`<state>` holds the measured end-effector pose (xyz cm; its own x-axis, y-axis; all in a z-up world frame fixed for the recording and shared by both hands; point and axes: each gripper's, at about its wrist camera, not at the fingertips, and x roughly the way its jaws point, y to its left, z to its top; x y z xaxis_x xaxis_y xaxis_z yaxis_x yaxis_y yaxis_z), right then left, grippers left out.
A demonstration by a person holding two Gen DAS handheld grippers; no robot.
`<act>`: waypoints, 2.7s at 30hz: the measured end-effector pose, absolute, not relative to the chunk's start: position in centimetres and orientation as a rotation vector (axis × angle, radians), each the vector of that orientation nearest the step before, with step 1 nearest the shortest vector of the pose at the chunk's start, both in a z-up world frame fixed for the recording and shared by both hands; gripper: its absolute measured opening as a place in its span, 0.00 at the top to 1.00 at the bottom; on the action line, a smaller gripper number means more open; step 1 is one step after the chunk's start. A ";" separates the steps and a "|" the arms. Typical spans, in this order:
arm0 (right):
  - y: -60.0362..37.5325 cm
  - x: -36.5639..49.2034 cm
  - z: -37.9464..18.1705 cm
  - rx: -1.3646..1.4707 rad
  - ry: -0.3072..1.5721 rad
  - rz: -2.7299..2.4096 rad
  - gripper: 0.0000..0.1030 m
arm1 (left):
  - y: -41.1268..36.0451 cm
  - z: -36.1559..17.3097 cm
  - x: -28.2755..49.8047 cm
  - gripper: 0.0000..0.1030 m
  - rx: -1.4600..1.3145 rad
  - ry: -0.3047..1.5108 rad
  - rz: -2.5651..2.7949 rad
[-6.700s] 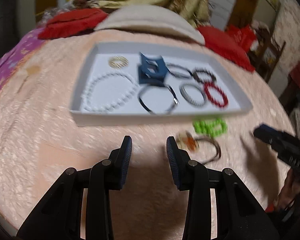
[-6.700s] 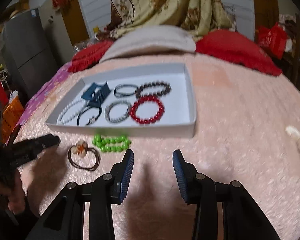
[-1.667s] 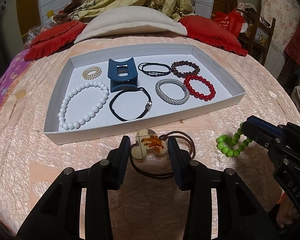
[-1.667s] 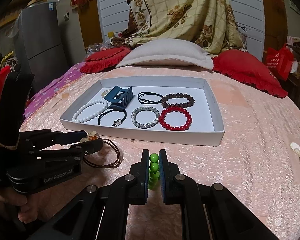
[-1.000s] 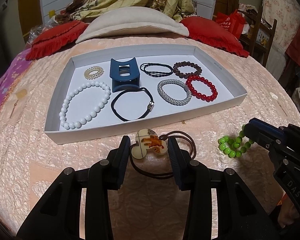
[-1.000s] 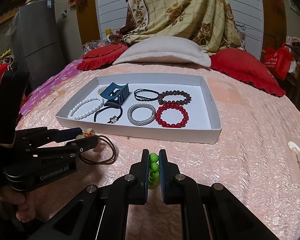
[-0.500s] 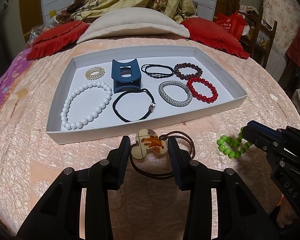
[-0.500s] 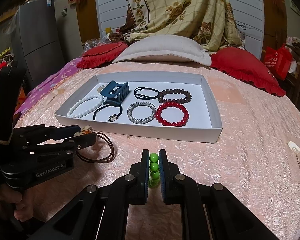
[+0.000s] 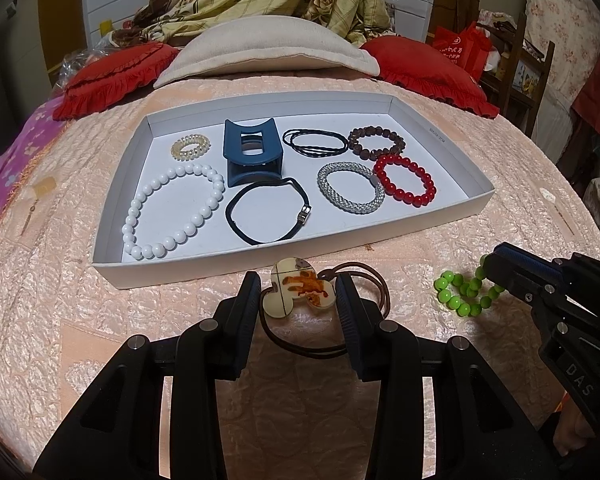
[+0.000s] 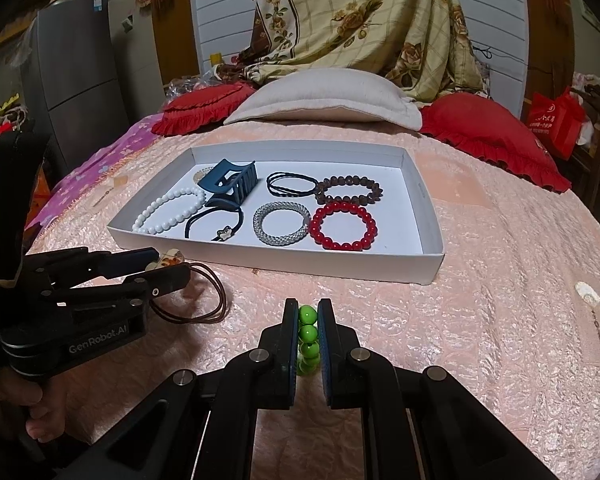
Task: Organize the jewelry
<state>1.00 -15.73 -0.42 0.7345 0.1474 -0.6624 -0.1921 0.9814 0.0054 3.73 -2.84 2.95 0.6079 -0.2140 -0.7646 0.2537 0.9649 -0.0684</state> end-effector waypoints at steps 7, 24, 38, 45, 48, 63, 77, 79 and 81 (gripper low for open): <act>-15.8 1.0 -0.2 -0.060 0.711 0.188 0.92 | -2.7 3.3 3.7 0.64 0.041 0.871 -0.273; -17.6 6.7 6.8 0.026 0.613 0.165 0.92 | 1.2 8.9 9.0 0.64 -0.056 0.784 -0.208; -15.5 14.2 5.3 0.119 0.626 0.246 0.92 | 1.6 4.7 11.8 0.64 -0.056 0.919 -0.193; -15.7 17.3 2.5 0.235 0.696 0.250 0.92 | 0.7 3.0 12.4 0.64 -0.003 0.980 -0.174; -17.2 18.3 0.9 0.273 0.744 0.181 0.92 | 0.8 2.5 12.7 0.64 -0.004 0.988 -0.152; -20.8 15.0 -0.3 0.237 0.791 0.113 0.64 | 3.1 2.5 12.4 0.54 -0.038 0.985 -0.080; -22.8 8.9 -0.8 0.212 0.788 0.155 0.63 | 3.4 2.0 7.9 0.46 0.013 0.919 -0.057; -22.5 8.0 -0.8 0.202 0.803 0.162 0.62 | 3.5 2.0 7.3 0.46 0.015 0.912 -0.046; -22.6 7.0 -0.8 0.226 0.813 0.167 0.62 | 3.7 2.3 6.6 0.46 -0.007 0.900 -0.040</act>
